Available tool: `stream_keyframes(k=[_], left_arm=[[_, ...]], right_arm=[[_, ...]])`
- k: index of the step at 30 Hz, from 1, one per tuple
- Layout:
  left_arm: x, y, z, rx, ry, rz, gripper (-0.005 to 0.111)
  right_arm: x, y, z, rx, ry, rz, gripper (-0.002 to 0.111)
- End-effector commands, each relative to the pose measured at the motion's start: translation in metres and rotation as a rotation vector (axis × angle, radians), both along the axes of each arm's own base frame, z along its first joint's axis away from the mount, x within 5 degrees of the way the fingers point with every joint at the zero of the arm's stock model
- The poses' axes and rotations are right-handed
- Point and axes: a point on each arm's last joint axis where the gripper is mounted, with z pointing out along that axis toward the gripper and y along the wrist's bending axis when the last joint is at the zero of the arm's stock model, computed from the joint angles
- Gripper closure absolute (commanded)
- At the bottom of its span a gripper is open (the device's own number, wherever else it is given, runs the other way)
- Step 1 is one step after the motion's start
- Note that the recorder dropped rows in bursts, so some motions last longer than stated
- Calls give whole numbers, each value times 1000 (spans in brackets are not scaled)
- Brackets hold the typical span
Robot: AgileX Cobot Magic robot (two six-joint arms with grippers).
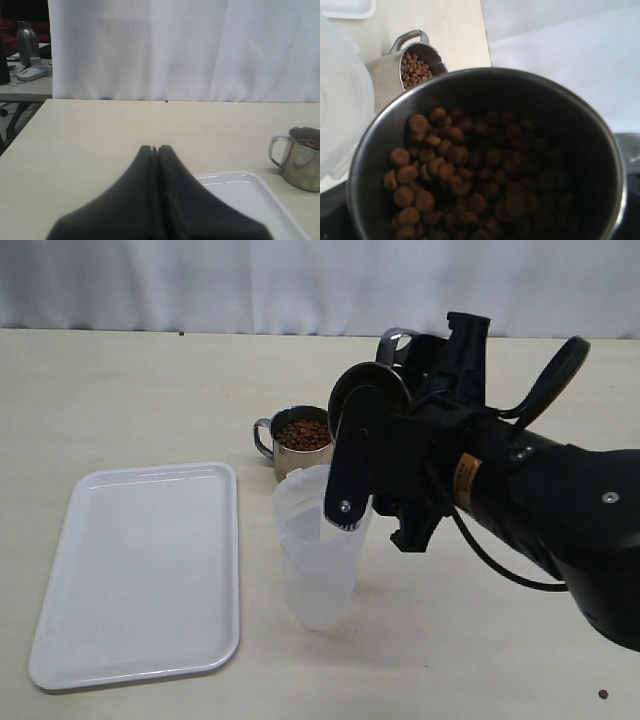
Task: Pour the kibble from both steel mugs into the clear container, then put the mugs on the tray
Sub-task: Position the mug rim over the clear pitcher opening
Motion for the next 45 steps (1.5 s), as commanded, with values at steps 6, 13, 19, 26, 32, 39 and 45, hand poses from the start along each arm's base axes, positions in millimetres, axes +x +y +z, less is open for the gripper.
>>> stream_keyframes(k=[6,13,19,26,32,39,45], left_arm=[[0,0,0,1,-9,-7,107],[0,0,0,1,-9,-7,107],[0,0,0,1,-9,-7,107],[0,0,0,1,-9,-7,107],[0,0,0,1,-9,-7,107],[0,0,0,1,-9,-7,107],[0,0,0,1,-9,-7,107]], right_arm=[[1,2,4,-70,-47,39,103],[1,3,6,-77,-55,47,103],[2,10,12,-48,-46,88,103],[2,9,12,-78,-61,91,103],[2,9,12,-181,-94,146,103],[2,9,12,-246,-118,174,103],[2,9,12,-303,-138,200,103]])
